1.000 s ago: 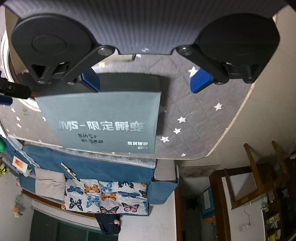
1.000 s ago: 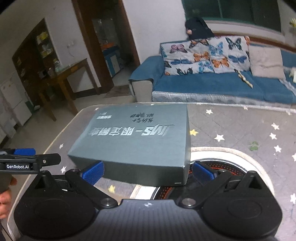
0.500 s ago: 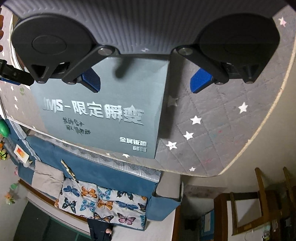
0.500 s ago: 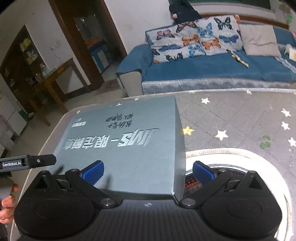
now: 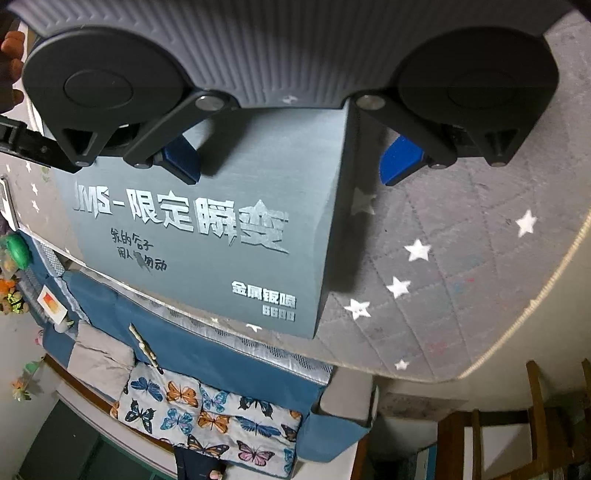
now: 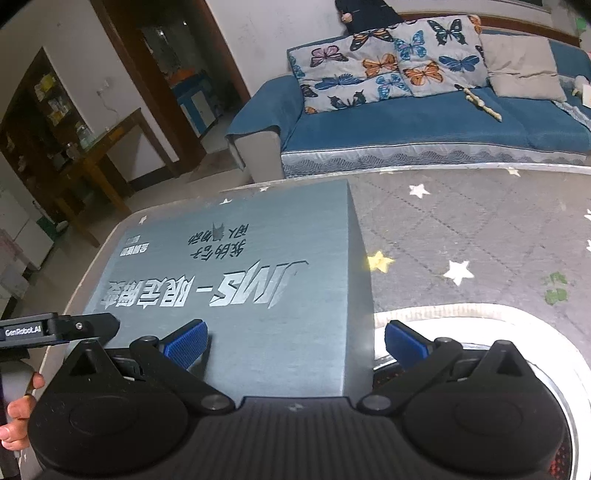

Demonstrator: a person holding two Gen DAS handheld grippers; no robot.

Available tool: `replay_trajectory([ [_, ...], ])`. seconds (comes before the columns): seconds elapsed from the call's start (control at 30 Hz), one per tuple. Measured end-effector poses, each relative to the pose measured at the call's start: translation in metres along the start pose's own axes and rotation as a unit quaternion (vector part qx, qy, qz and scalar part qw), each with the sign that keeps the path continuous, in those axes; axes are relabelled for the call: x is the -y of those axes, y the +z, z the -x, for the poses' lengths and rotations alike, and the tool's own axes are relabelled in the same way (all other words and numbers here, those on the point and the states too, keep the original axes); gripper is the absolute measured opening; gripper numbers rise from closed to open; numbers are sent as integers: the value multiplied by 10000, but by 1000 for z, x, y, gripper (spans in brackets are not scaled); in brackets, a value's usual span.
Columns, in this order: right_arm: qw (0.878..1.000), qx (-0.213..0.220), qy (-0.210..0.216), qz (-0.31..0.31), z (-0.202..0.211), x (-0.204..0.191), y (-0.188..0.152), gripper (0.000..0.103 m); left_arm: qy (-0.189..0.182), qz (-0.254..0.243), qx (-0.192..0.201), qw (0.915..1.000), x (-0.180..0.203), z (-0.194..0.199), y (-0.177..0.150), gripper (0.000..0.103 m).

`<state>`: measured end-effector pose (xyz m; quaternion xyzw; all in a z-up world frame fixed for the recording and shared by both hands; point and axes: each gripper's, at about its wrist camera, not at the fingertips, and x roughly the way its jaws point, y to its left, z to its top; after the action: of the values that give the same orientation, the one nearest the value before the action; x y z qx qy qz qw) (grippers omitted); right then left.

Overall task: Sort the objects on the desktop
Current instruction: 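Lift the dark grey lid off the table with both tools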

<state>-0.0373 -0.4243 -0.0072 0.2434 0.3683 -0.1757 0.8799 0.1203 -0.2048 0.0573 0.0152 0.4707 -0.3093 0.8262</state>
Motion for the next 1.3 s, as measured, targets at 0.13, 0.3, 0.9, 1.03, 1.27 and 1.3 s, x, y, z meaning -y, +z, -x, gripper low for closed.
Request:
replay_trajectory([
  [0.13,10000,-34,-1,22,-6,-1,-1,103,-148,76,-17,9999,-2,-4,0,103],
  [0.3,10000,-55,73,14,-12,-5,-2,103,-295,172,-73,9994,-4,-9,1,103],
  [0.9,10000,-44,47,-33,-10,-11,-2,103,-316,248,-64,9992,2,-11,5,103],
  [1.03,9999,6,88,-63,-5,-12,-1,103,-309,220,4,9993,4,-5,5,103],
  [1.27,9998,181,90,-16,14,-19,1,103,-341,222,123,9991,10,11,9,103],
  [1.3,9997,205,91,-8,18,-20,2,103,-355,200,155,9991,11,15,9,103],
])
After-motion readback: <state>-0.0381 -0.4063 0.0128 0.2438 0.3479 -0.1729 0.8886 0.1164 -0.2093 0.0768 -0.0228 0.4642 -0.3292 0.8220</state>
